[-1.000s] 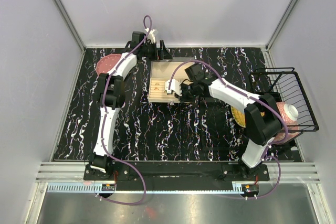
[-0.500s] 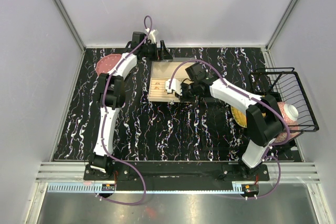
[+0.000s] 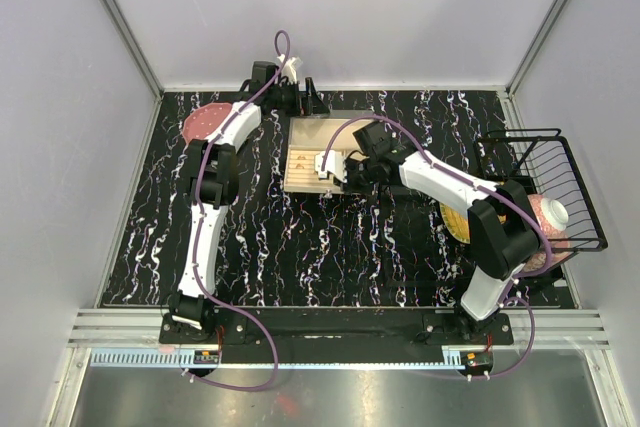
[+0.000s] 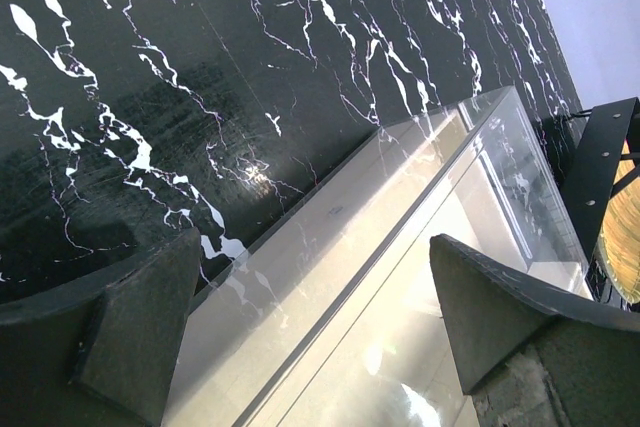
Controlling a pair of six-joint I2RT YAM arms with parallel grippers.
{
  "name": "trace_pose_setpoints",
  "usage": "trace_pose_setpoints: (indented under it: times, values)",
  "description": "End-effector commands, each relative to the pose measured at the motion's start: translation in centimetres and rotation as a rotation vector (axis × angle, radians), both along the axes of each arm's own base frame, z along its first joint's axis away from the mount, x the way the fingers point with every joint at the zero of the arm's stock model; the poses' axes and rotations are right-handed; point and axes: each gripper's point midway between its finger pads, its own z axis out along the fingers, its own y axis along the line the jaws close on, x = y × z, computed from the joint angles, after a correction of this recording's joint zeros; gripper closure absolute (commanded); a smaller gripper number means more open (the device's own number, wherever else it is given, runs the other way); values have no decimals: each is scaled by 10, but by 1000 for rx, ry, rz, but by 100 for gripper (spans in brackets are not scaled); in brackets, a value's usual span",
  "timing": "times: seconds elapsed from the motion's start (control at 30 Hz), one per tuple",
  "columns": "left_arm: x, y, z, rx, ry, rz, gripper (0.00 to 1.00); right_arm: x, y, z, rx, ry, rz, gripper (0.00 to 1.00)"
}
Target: Organize the mixed jewelry
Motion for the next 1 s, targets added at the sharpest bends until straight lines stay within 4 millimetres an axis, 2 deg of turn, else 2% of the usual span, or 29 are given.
trace_pose_setpoints:
  times: [0.0, 0.53, 0.97]
  values:
    - [-13, -14, 19, -33, -4, -45, 1, 20, 10, 44, 81, -162, 9, 100]
    - [-14, -15, 9, -31, 15, -50, 1, 36, 0, 51, 19, -238, -17, 100]
    - [-16, -16, 7, -45, 25, -62, 1, 53, 5, 41, 10, -274, -30, 100]
